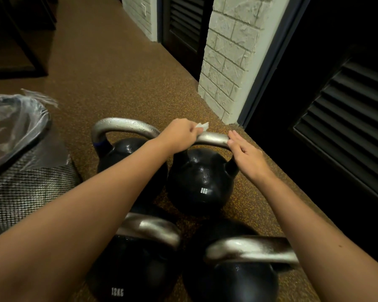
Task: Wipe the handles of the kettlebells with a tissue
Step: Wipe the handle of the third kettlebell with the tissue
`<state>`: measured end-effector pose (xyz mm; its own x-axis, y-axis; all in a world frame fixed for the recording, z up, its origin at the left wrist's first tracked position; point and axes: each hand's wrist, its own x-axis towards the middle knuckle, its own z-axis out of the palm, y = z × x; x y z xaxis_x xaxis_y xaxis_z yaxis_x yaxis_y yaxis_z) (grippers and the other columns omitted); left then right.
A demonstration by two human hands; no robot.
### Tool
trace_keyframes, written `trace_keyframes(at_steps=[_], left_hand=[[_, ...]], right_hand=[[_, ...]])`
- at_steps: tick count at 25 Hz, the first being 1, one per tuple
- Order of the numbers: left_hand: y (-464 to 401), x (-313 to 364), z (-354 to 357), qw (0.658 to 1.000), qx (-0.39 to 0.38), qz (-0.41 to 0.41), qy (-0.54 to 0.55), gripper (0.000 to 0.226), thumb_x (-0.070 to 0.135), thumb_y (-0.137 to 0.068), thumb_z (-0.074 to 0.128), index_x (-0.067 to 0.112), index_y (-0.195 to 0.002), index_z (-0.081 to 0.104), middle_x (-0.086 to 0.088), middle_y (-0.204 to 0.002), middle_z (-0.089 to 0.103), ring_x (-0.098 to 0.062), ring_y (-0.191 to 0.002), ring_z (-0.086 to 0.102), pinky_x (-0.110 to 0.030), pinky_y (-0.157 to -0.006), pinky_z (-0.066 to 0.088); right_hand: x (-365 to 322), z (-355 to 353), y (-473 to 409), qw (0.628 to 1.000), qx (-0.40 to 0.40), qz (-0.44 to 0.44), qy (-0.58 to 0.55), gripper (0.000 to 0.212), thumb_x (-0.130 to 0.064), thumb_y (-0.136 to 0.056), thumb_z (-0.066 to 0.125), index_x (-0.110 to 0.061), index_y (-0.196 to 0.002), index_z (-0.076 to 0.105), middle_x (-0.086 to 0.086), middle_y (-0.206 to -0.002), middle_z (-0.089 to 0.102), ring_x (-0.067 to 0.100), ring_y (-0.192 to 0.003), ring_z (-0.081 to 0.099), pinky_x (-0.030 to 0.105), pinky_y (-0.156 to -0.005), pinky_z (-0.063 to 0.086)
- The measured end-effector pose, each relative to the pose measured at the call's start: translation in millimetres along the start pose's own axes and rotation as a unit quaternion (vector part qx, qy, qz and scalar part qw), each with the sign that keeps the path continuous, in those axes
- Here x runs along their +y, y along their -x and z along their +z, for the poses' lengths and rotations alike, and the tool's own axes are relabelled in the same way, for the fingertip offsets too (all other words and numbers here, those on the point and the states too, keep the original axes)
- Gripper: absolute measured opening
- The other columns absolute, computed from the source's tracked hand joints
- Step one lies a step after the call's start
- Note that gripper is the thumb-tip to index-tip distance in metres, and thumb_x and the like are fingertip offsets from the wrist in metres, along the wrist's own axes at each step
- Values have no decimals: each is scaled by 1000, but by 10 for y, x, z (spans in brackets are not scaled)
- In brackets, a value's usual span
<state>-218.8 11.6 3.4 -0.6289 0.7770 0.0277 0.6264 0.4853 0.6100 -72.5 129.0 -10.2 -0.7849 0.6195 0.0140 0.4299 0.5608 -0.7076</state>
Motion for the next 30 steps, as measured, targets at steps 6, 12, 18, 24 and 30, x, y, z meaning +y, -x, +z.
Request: trace_keyframes(at_steps=[6, 12, 18, 24, 30], left_hand=[[-17, -142, 9, 997, 12, -71, 17, 34, 26, -99, 40, 3, -106, 63, -20, -107, 62, -31, -102, 55, -29, -77, 36], [110, 19, 61, 996, 45, -80, -21, 37, 23, -99, 38, -4, -107, 61, -24, -110, 61, -36, -104, 54, -34, -83, 38], [143, -35, 159, 982, 83, -153, 72, 38, 25, -99, 39, -3, -113, 61, -21, -113, 62, -34, -108, 55, -32, -87, 40], [225, -172, 100, 953, 63, -172, 242, 33, 26, -97, 44, 2, -105, 64, -18, -109, 64, -31, -106, 58, -38, -92, 43], [278, 12, 305, 961, 114, -213, 133, 37, 23, -100, 38, 0, -123, 55, -20, -124, 58, -34, -118, 50, -34, -96, 35]], right_hand=[[-22, -33, 13, 1000, -14, -3, 15, 44, -39, -99, 32, -30, -142, 34, -13, -152, 25, 8, -142, 20, 34, -116, 6], [15, 7, -12, 1000, -5, -3, -12, 43, -38, -99, 34, -30, -141, 37, -13, -152, 27, 6, -141, 21, 36, -119, 7], [0, -7, 4, 1000, -7, 1, -5, 43, -38, -100, 32, -30, -141, 35, -13, -152, 26, 6, -142, 20, 35, -118, 7], [-19, 17, 3, 1000, -4, 5, -6, 43, -38, -100, 30, -30, -142, 34, -14, -153, 24, 6, -142, 17, 34, -116, 4], [-22, 14, 4, 1000, -5, 5, -1, 44, -38, -100, 30, -29, -143, 33, -13, -153, 23, 8, -143, 17, 31, -115, 4]])
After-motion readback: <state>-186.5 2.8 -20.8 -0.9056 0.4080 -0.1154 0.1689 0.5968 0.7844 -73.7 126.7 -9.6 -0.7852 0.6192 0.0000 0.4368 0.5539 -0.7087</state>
